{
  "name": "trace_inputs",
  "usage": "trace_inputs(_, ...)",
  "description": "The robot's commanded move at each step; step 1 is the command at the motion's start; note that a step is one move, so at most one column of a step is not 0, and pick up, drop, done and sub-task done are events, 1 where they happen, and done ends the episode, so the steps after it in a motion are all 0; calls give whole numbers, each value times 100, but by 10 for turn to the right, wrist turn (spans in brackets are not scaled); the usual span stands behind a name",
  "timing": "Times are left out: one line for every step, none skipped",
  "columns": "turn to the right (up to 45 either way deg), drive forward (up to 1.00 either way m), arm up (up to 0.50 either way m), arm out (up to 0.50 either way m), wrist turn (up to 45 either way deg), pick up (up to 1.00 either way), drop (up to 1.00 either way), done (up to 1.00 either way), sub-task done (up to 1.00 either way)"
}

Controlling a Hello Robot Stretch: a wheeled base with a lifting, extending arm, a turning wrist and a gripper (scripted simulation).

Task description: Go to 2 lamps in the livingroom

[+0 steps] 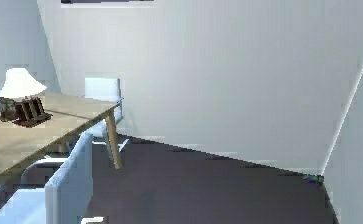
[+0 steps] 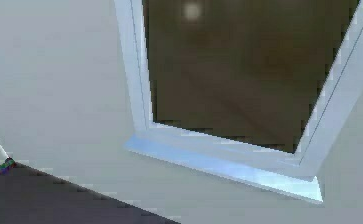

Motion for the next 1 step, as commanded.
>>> trace_inputs(0,45,0,0,0,0,0,0,0)
